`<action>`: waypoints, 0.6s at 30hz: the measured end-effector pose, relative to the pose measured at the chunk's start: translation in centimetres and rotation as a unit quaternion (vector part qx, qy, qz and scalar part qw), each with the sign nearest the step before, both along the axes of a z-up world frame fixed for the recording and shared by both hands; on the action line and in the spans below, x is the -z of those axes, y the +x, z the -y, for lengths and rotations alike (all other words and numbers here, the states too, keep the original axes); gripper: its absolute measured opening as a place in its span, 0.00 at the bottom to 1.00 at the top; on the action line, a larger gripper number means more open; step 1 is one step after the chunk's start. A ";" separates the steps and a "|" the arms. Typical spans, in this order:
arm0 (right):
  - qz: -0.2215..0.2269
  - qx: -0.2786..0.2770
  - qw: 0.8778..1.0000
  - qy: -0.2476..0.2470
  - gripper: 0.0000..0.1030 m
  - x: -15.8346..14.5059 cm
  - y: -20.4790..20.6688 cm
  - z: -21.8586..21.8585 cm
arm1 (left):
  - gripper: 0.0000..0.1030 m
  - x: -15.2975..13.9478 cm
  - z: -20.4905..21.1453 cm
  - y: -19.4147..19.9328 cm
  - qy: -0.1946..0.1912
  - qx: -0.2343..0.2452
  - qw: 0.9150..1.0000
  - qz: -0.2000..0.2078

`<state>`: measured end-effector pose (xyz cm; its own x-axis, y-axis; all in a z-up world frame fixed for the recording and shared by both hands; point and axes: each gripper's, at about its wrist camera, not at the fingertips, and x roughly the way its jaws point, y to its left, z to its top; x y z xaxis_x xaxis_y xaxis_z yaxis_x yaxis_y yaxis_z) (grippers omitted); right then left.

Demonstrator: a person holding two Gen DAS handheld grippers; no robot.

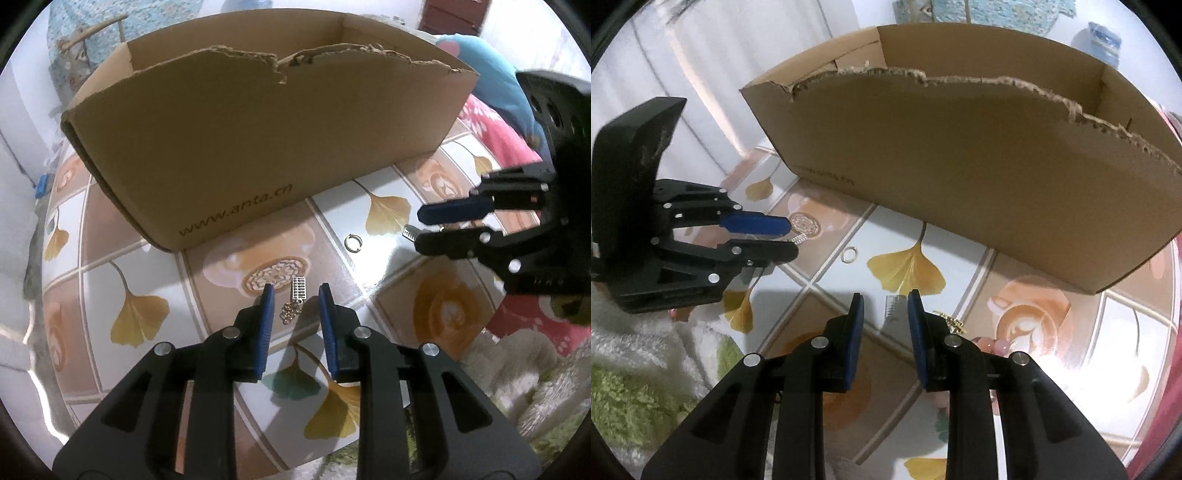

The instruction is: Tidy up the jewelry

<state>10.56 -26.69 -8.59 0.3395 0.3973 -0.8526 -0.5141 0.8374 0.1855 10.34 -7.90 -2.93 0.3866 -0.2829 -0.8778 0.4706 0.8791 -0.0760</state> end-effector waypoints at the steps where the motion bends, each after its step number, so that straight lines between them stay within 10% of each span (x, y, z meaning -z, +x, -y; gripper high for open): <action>1: 0.001 0.005 1.000 -0.006 0.20 0.1 -0.1 -0.2 | 0.22 0.0 0.0 0.1 -0.002 -0.005 1.000 -0.002; 18: 0.008 0.041 0.999 -0.030 0.19 0.4 -0.3 -0.4 | 0.19 0.2 0.0 0.1 -0.004 -0.008 1.000 -0.003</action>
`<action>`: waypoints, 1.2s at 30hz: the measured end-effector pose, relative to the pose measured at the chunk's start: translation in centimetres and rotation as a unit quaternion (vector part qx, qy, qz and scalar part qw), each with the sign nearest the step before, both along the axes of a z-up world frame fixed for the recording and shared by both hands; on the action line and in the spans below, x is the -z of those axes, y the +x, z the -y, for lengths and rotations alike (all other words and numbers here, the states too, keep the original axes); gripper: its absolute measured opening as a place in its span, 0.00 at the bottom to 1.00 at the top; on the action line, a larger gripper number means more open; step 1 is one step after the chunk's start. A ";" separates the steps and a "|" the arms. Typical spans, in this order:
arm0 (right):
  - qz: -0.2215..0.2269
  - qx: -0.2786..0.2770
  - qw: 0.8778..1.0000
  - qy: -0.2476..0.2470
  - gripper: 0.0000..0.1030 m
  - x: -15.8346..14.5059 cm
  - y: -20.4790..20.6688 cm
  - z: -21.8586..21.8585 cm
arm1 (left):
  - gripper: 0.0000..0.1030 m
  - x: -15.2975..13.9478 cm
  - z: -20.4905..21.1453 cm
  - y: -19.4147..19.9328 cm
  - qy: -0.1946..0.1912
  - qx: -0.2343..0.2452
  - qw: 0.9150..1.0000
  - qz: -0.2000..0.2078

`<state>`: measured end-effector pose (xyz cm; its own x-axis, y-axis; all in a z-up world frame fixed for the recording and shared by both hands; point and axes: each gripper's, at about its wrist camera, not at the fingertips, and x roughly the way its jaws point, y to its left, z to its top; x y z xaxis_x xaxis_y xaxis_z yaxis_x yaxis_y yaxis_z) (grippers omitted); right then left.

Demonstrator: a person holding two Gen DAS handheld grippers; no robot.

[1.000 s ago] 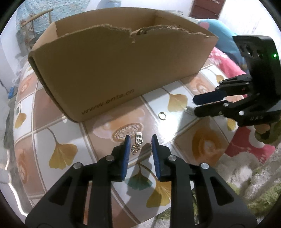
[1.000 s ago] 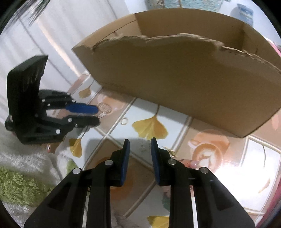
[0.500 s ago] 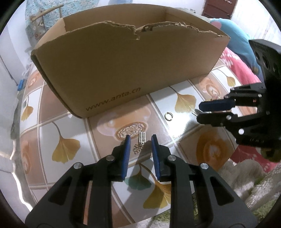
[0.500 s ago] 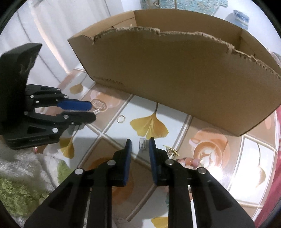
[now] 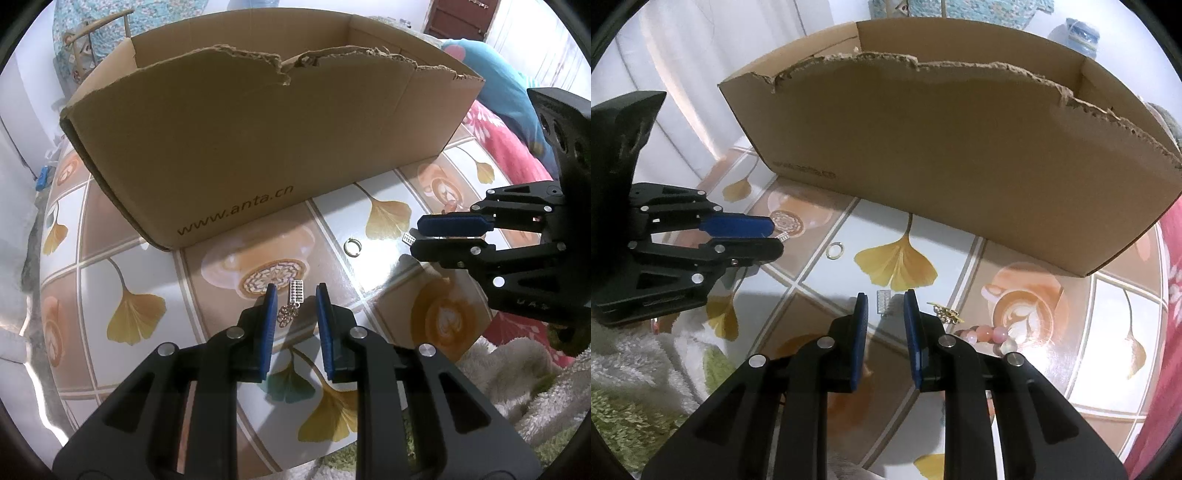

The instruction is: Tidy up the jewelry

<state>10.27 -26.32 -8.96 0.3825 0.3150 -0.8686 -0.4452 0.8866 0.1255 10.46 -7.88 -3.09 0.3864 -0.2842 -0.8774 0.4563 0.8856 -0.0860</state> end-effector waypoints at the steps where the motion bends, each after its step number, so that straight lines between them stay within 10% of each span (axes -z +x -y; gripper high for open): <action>1: 0.001 0.000 1.000 -0.001 0.19 0.0 0.0 -0.1 | 0.19 0.0 0.0 0.0 0.001 0.000 1.000 0.000; 36: 0.018 0.001 1.000 -0.003 0.06 -1.1 -1.0 0.1 | 0.00 -1.4 0.2 -0.5 -0.010 0.016 0.999 0.043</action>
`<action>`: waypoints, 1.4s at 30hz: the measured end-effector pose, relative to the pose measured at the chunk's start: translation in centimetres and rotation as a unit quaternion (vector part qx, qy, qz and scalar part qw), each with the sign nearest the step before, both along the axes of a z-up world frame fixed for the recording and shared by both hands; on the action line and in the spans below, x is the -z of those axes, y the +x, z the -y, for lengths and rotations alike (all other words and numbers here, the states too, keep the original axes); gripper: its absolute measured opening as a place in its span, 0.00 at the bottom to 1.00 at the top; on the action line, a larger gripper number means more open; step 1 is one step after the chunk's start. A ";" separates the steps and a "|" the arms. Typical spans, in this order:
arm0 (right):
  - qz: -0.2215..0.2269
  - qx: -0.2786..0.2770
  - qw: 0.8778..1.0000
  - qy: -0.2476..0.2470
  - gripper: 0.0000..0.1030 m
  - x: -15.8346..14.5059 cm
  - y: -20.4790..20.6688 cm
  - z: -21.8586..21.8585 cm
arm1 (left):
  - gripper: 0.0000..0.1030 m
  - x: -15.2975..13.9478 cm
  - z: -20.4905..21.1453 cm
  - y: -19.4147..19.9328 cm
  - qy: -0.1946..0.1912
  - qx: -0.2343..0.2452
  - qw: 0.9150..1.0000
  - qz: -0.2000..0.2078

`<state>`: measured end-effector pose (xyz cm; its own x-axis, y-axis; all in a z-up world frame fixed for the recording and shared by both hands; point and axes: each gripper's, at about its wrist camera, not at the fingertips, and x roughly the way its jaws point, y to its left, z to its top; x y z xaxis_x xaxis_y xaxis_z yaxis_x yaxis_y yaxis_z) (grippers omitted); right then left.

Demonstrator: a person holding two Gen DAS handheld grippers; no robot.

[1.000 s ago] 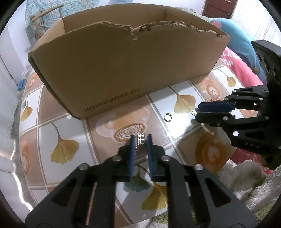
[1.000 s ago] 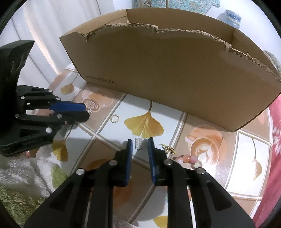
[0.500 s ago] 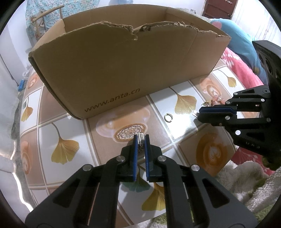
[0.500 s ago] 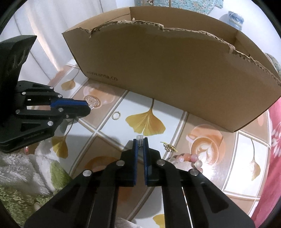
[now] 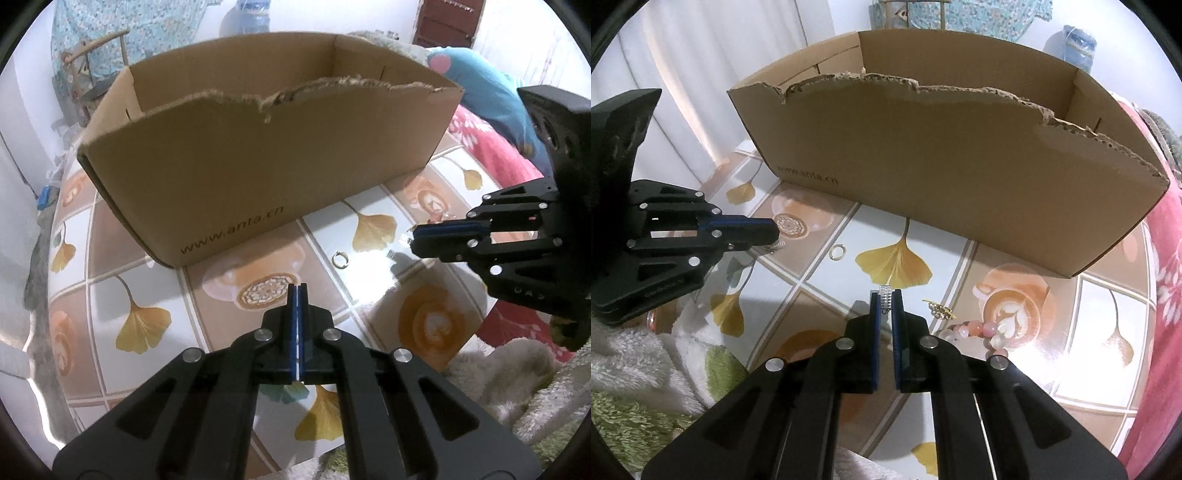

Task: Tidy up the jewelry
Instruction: 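Carry the silver charm over the box and open the left tool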

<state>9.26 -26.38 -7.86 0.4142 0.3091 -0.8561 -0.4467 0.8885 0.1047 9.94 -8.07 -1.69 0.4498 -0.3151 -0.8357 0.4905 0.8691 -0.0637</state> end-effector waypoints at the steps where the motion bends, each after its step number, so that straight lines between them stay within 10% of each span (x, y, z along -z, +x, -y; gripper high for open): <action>1: 0.002 -0.001 1.000 0.002 0.06 -0.1 -0.1 0.0 | 0.00 -0.2 0.0 -0.1 -0.002 0.001 1.000 0.003; 14: 0.021 0.004 0.999 0.025 0.03 -2.6 -1.2 1.7 | 0.00 -2.8 -0.2 -1.2 -0.017 0.005 0.999 0.031; 33: 0.162 0.037 0.982 0.088 0.03 -13.7 1.3 5.5 | 0.00 -15.8 0.8 4.3 -0.088 0.073 0.978 0.177; 42: 0.115 0.071 0.984 0.116 0.03 -9.6 2.4 5.8 | 0.00 -10.4 5.2 14.3 -0.108 0.058 0.992 0.027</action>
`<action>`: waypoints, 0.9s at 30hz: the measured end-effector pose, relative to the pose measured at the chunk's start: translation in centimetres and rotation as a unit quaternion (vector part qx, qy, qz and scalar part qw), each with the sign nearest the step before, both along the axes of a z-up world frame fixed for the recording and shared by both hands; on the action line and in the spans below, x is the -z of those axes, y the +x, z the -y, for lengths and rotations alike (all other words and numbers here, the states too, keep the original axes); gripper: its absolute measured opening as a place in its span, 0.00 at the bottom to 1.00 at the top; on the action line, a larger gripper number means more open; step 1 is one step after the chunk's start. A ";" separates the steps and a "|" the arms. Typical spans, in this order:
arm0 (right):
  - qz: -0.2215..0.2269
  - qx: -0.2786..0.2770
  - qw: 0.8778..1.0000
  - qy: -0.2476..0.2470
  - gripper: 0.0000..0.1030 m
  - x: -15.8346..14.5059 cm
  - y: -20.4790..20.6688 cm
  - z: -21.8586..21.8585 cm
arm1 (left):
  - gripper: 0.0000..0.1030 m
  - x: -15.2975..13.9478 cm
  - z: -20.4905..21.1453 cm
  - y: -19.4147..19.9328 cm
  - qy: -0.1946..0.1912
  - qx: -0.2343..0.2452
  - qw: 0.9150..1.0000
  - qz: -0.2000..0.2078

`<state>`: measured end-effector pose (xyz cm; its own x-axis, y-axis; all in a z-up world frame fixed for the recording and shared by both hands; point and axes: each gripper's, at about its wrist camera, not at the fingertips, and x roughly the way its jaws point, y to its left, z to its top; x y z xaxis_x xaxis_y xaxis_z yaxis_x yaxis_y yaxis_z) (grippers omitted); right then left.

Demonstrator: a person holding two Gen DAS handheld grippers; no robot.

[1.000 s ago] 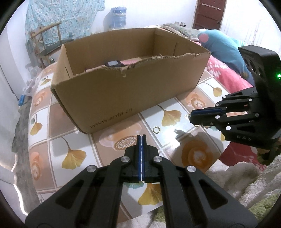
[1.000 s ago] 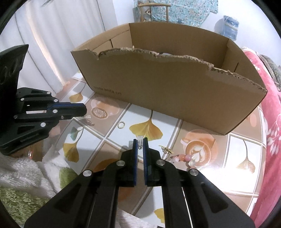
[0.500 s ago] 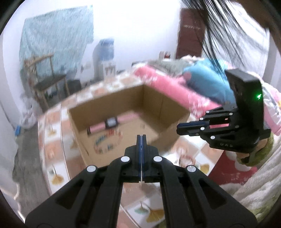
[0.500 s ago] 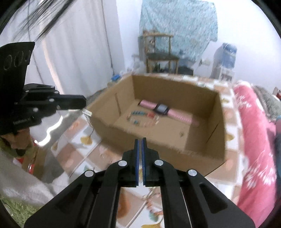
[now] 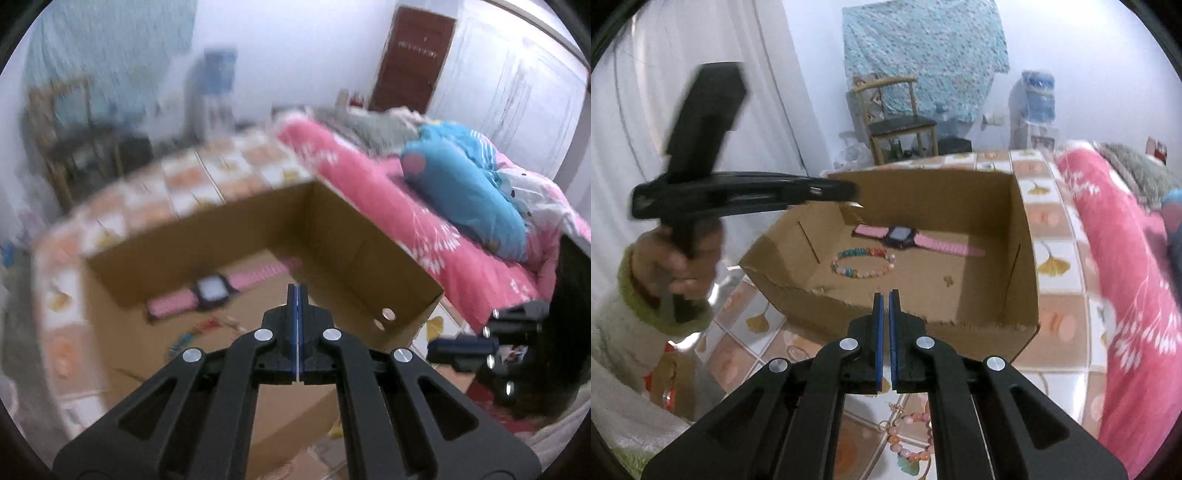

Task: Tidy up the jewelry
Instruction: 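Carry the silver charm over the box and open the left tool, then withdraw the left tool from the box toward the gold ring on the table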

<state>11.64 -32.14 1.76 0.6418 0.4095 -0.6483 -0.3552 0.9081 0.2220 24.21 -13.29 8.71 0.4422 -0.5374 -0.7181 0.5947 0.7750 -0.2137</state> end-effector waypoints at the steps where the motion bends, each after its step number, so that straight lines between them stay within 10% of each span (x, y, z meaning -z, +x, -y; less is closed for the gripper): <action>1: -0.006 0.002 1.000 0.005 0.03 0.4 0.2 0.2 | 0.01 0.9 0.5 0.8 0.002 -0.001 1.000 -0.018; 7: -0.032 0.000 0.999 -0.009 0.06 2.5 0.2 0.3 | 0.43 1.8 0.5 0.9 -0.004 -0.024 0.999 -0.022; 15: -0.040 -0.057 0.998 -0.004 0.51 3.7 -2.0 -0.5 | 0.81 -1.4 -4.7 -6.2 -0.012 -0.038 0.998 0.054; 22: -0.124 -0.103 0.987 -0.024 0.53 8.0 -3.6 -4.2 | 0.89 4.8 -5.9 -13.3 0.088 -0.003 0.996 -0.013; 27: -0.145 -0.111 0.981 -0.061 0.53 9.7 -3.5 -6.2 | 0.89 11.1 -6.3 -13.2 0.092 -0.047 0.989 -0.105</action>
<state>8.10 -25.97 -7.97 0.3258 0.4269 -0.8436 -0.4853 0.8412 0.2383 10.99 -7.01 -2.39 0.3153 -0.3525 -0.8811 0.4753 0.8623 -0.1749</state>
